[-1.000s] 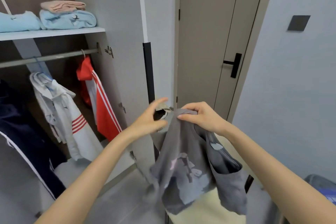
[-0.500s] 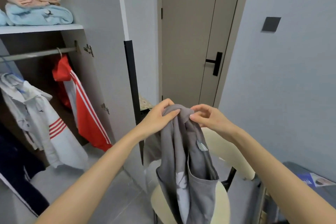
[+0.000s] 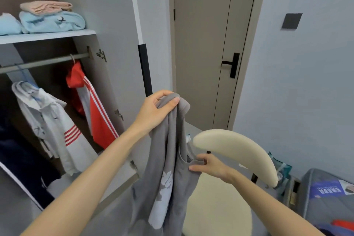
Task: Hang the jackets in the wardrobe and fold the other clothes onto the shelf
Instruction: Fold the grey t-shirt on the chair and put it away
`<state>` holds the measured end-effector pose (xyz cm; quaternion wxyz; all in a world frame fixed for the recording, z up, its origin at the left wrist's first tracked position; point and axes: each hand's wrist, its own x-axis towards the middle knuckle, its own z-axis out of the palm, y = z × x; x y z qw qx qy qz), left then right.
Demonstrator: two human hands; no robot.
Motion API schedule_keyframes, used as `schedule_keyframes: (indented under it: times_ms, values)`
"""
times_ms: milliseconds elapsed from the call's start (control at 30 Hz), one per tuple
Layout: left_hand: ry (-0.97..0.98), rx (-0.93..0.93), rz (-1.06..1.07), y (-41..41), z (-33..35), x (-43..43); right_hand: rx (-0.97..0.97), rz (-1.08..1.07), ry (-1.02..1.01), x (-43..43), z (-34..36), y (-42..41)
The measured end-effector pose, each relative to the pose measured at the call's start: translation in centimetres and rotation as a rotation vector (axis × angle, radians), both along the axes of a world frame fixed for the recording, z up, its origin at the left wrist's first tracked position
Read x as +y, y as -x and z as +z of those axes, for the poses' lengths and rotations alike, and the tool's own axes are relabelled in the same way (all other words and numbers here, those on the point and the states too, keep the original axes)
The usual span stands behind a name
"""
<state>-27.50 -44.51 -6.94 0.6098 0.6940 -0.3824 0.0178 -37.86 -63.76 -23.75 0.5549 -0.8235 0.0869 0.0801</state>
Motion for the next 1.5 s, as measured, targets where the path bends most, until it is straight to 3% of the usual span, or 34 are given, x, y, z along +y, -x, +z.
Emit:
schedule_keyframes:
  times_ms: [133, 233, 333, 467, 700, 900, 1033, 1200, 1333, 1500]
  values:
    - [0.031, -0.071, 0.316, -2.1, -0.4, 4.8, -0.205, -0.254, -0.128, -2.1, 1.8, -0.2]
    - [-0.058, -0.114, 0.446, -3.5, -2.2, 7.6, -0.414, -0.43, 0.012, -3.8, 4.3, 0.1]
    - [-0.147, -0.132, 0.476, -4.0, -4.2, 9.0, -0.577, -0.467, 0.219, -4.7, 6.1, 1.6]
    - [-0.16, -0.137, 0.461, -2.9, -6.5, 9.1, -0.648, -0.434, 0.401, -4.0, 7.8, 5.1]
    - [-0.153, -0.161, 0.344, 1.4, -10.1, 8.3, -0.642, -0.581, 0.282, -4.2, 6.7, 11.2]
    - [0.039, -0.146, 0.41, 3.9, -11.0, 6.0, -0.479, -0.696, -0.236, -4.8, 6.4, 14.4]
    - [0.119, -0.143, 0.407, 3.6, -9.7, 3.6, -0.417, -0.694, -0.384, -6.4, 6.8, 14.1]
    - [-0.082, -0.005, 0.304, 0.9, -14.0, -0.1, -0.212, -0.794, -0.066, -10.3, 1.7, 11.3]
    - [-0.321, 0.168, 0.25, -1.4, -20.7, -3.3, -0.003, -0.632, 0.195, -13.1, -5.2, 8.9]
    - [-0.695, 0.281, 0.276, -6.1, -28.8, -8.0, 0.199, -0.504, 0.319, -17.3, -12.5, 4.9]
